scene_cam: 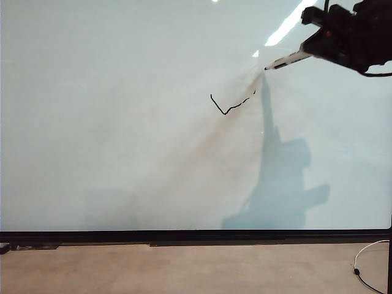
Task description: Pick up the pen on the shelf to the right of the whiteboard and draw a check mark.
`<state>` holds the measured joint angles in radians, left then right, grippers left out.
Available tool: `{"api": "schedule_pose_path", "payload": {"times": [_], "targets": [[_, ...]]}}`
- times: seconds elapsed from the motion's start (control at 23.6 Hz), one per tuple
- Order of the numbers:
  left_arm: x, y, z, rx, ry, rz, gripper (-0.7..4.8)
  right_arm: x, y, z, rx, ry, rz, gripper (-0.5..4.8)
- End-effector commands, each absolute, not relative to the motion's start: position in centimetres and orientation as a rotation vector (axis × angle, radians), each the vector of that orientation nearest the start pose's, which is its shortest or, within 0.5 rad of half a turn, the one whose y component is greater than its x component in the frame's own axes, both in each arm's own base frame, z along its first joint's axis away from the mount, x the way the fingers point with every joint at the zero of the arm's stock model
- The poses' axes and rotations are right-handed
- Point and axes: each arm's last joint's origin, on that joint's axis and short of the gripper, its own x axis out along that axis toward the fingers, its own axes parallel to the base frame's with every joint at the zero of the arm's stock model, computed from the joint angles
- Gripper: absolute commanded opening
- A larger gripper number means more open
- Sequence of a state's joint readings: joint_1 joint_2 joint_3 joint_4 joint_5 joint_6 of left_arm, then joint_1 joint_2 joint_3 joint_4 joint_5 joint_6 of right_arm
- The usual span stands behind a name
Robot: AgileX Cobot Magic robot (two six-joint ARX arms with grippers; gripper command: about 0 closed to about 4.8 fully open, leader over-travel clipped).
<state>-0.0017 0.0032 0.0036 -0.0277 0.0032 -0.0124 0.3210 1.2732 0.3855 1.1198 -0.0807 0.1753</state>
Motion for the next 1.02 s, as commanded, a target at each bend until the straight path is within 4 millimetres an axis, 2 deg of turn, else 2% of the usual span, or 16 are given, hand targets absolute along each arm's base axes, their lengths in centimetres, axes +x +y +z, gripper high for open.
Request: {"api": "schedule_pose_path", "payload": {"times": [0.04,0.34,0.55,0.68,1.02], "targets": [[9.8,0.0,16.3,-0.008,0.018,-0.005,-0.05,22.2,7.6,23.2,0.183,-0.215,0.406,-0.04],[9.7,0.0,16.3,-0.008,0.018,-0.005,-0.04,21.7,7.4,23.2,0.181,-0.220,0.420,-0.05],[9.7,0.0,16.3,-0.008,0.018,-0.005,-0.05,19.4,6.6,22.7,0.122,-0.211,0.401,-0.05],[9.7,0.0,16.3,-0.008,0.018,-0.005,-0.05,18.3,6.2,23.3,0.053,-0.177,0.375,-0.05],[9.7,0.0,16.3,-0.008,0.018,-0.005,-0.05,16.0,4.6,24.4,-0.001,-0.163,0.324,-0.05]]}}
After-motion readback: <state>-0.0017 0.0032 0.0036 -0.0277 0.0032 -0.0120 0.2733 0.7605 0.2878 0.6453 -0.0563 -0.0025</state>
